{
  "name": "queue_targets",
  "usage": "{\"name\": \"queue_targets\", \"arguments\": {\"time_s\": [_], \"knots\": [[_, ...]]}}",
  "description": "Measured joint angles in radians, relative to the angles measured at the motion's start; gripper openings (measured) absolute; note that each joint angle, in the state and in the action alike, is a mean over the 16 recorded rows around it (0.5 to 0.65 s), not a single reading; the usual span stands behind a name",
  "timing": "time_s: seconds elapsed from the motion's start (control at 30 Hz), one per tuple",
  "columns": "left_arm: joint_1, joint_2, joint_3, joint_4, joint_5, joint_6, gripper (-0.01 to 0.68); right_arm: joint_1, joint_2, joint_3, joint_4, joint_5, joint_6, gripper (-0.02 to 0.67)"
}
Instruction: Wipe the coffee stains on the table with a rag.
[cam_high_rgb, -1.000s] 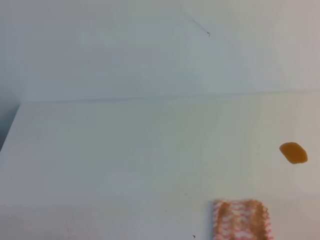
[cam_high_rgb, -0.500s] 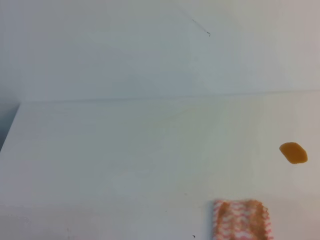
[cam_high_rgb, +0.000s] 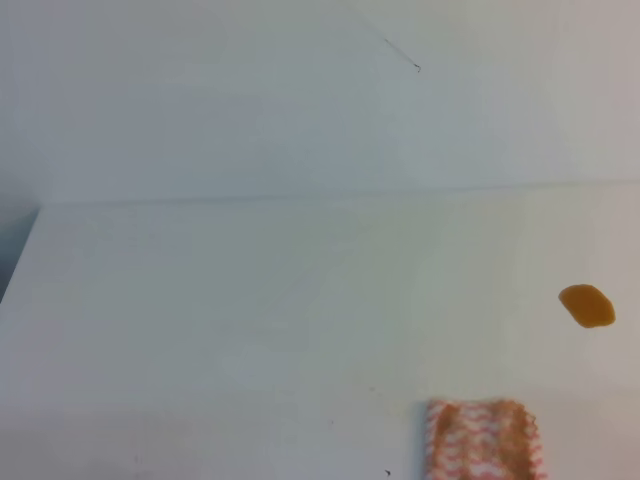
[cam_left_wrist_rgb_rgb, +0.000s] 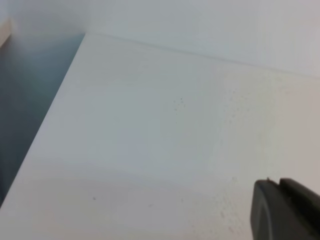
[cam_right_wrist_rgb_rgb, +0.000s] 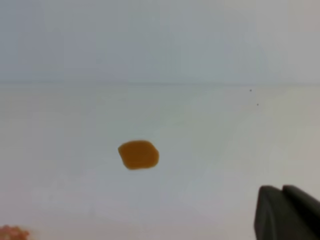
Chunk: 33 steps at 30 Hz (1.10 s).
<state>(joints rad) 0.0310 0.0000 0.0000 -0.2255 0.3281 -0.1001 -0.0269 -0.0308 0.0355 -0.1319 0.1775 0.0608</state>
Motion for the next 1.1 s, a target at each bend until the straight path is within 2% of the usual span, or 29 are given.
{"name": "queue_targets", "arguments": {"time_s": [0.43, 0.6, 0.8, 1.1], "knots": [[0.0, -0.002, 0.003, 0.0, -0.001, 0.0, -0.001, 0.0, 0.001, -0.007, 0.012, -0.447, 0.001, -0.003], [0.0, -0.002, 0.003, 0.0, -0.001, 0.0, -0.001, 0.0, 0.003, -0.062, 0.034, -0.47, 0.009, -0.003], [0.0, -0.002, 0.003, 0.0, -0.001, 0.0, -0.001, 0.0, 0.024, -0.209, 0.058, -0.255, 0.006, -0.003], [0.0, 0.0, 0.0, 0.0, 0.0, 0.0, -0.001, 0.0, 0.192, -0.512, 0.118, 0.347, -0.045, -0.002]]}}
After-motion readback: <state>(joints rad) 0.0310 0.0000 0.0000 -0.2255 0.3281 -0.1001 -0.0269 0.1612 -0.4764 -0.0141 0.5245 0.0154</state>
